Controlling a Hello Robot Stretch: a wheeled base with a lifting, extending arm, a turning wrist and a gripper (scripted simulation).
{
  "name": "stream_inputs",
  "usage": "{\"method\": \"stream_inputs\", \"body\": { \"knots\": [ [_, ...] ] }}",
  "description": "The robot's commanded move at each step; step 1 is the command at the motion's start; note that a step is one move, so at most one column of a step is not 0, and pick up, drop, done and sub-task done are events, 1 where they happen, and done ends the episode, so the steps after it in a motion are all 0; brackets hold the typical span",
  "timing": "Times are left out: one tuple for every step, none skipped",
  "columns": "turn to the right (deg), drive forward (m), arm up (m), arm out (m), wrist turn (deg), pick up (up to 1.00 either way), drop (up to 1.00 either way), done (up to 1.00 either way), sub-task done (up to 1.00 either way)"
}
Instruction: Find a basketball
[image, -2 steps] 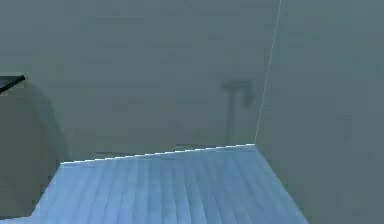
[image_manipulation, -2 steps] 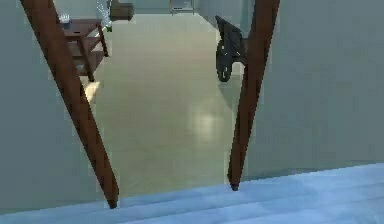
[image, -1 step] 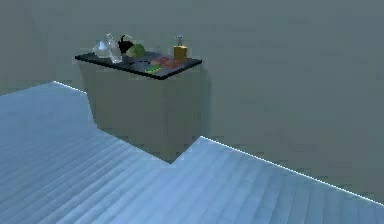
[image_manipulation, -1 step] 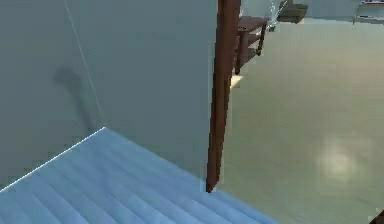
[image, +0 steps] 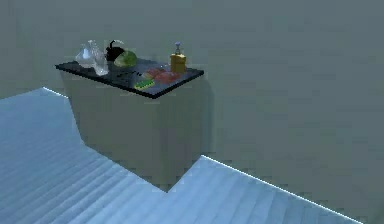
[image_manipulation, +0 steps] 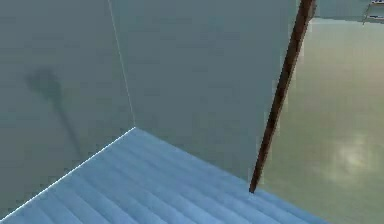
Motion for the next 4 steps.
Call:
{"method": "stream_inputs", "body": {
  "knots": [
    [-45.0, 0.0, 0.0, 0.0, 0.0, 0.0, 0.0, 0.0, 0.0],
    [0.0, 0.75, 0.0, 0.0, 0.0, 0.0, 0.0, 0.0, 0.0],
    [-24.0, 0.0, 0.0, 0.0, 0.0, 0.0, 0.0, 0.0, 0.0],
    [0.0, 1.0, 0.0, 0.0, 0.0, 0.0, 0.0, 0.0, 0.0]
  ]
}}
